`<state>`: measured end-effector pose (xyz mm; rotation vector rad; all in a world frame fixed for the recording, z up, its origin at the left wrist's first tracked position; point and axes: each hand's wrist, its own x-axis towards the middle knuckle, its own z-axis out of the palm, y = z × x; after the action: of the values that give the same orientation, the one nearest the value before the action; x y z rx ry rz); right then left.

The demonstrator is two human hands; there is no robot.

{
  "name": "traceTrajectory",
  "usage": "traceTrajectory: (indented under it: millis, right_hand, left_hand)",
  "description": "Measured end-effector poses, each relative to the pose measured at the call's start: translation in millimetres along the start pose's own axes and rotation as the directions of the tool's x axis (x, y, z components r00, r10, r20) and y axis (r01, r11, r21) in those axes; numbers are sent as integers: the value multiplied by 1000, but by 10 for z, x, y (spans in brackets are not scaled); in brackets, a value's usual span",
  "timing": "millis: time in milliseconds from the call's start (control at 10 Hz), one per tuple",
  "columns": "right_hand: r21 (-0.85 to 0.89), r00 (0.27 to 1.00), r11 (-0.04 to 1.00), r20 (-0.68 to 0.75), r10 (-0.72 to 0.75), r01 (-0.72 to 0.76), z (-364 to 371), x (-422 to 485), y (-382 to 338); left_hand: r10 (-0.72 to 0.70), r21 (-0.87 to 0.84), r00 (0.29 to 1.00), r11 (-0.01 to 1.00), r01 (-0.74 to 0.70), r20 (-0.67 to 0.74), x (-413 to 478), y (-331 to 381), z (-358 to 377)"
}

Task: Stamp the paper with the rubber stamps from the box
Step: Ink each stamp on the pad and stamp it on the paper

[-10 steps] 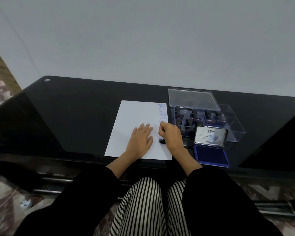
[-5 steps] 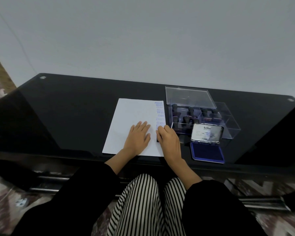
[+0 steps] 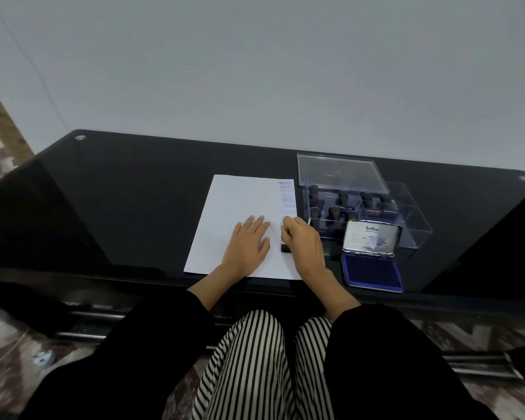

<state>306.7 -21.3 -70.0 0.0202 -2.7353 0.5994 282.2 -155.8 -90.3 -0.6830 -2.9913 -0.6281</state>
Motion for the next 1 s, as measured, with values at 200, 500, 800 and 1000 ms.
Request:
traceTrajectory:
  millis: [200,500,800,1000]
  right_hand:
    - [2,995,998,77,65,-66,-14,105,-14]
    - [-10,985,996,145,92,-92,-71,175,-48]
    - [92,996,996,-93,13,-4,-330,29,59]
    - [282,975,957,-187,120,-63,-746,202,143]
  left_hand:
    - [2,-7,1000,1000,-2,-3,0,-9,14]
    - [13,-3,1000,1000,-13,-17,-2,-16,21]
    - [2,2,998,1000,-2,-67,50,19,1]
    - [1,-94,995,995,-11,-102,183,253,-282]
